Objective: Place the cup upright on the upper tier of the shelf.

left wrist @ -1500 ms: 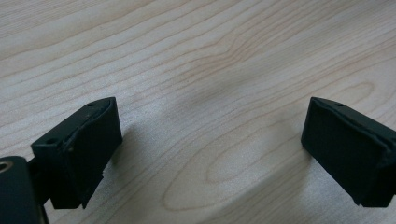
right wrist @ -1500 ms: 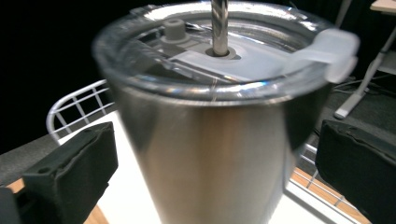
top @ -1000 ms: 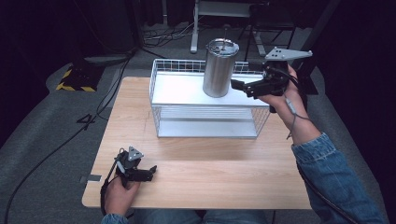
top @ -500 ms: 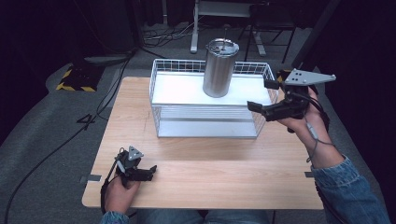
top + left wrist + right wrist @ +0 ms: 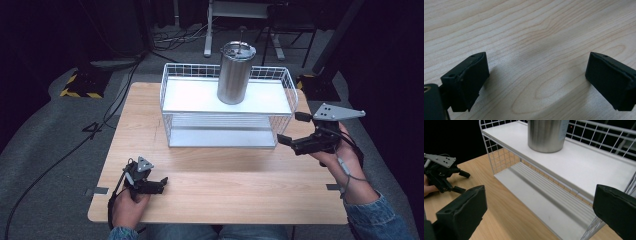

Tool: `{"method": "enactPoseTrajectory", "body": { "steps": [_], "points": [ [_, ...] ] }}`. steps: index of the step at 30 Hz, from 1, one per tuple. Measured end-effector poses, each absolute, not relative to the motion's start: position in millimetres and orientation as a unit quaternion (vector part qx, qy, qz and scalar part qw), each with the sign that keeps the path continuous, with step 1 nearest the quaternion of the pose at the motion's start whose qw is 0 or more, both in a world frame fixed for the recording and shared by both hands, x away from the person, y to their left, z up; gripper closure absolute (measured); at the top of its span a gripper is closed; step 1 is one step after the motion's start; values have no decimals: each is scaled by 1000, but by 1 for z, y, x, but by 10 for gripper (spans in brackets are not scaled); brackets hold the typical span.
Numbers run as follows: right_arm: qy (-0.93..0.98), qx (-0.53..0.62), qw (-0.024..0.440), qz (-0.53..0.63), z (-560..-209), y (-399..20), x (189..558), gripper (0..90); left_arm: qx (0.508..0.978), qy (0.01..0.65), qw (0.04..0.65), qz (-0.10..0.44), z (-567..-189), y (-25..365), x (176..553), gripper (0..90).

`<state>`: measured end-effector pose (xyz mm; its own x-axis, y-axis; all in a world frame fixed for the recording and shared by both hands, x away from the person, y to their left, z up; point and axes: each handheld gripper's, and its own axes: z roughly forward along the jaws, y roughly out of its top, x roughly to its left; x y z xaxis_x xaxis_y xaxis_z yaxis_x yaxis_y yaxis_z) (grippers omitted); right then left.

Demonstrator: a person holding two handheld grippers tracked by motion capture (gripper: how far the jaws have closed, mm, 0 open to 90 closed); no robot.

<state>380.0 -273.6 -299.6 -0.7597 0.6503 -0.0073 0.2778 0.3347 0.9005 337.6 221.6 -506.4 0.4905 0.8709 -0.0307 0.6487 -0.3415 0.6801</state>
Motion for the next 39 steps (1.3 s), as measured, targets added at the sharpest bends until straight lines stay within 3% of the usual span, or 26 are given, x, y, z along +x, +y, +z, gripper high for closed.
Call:
{"method": "enactPoseTrajectory", "body": {
  "steps": [7,22,39],
  "points": [
    [794,311,198,483,-329,-281,376,0,801,474,323,172,-506,222,338,55],
    [802,337,174,461,-410,-284,371,3,801,474,323,172,-506,222,338,55],
    [813,356,145,437,-463,-282,367,43,801,474,323,172,-506,222,338,55]
  ]
}}
